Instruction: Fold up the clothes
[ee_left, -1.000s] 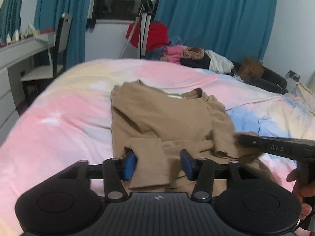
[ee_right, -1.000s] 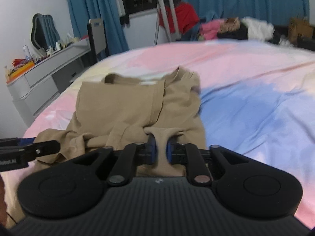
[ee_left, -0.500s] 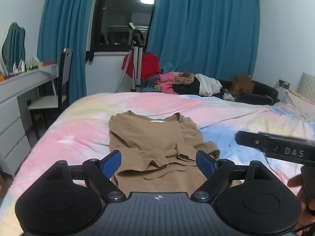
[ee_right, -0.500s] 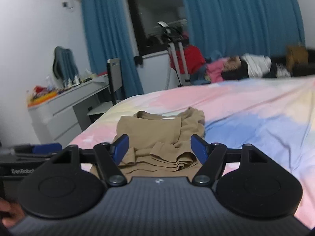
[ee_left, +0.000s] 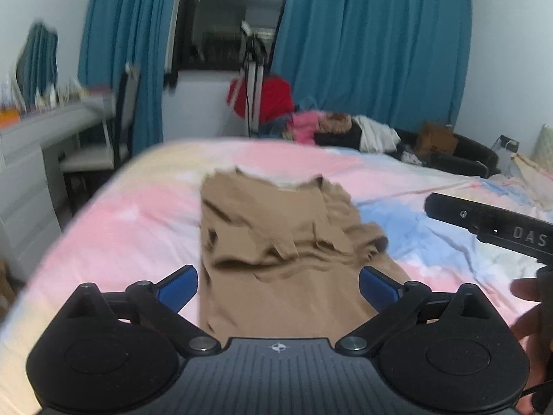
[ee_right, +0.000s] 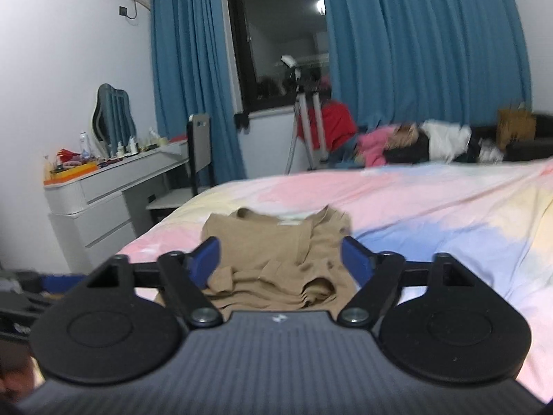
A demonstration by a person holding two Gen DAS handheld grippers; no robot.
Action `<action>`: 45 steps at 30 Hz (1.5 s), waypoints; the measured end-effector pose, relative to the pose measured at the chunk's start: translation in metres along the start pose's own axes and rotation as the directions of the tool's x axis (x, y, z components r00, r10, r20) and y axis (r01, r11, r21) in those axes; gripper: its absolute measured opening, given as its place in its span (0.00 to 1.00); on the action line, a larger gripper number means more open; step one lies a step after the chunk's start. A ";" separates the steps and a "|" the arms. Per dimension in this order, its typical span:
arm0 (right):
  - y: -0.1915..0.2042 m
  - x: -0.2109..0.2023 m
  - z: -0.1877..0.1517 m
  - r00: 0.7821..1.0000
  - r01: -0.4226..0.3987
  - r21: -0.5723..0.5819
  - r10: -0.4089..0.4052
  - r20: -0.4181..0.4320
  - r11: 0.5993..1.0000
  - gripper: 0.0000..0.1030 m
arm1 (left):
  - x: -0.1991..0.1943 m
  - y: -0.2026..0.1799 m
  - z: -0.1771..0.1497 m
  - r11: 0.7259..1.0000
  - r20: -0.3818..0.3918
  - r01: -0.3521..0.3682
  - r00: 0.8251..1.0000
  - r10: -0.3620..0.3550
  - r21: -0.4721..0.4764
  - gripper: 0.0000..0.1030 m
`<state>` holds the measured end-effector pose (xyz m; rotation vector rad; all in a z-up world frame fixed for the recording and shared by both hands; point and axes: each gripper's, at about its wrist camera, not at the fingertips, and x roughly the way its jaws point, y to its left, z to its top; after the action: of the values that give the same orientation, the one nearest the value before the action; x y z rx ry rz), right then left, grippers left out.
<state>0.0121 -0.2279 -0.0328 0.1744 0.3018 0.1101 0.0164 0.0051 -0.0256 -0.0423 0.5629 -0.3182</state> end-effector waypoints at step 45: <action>-0.061 0.059 -0.112 0.902 0.131 0.872 0.309 -0.302 0.471 0.79 | 0.084 0.106 -0.068 0.538 -0.013 0.155 0.956 -0.295 -0.829 0.09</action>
<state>0.0388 -0.2621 -0.1664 1.2546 0.7890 0.0876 0.0776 0.0832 -0.1395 -1.0402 0.8282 -0.2855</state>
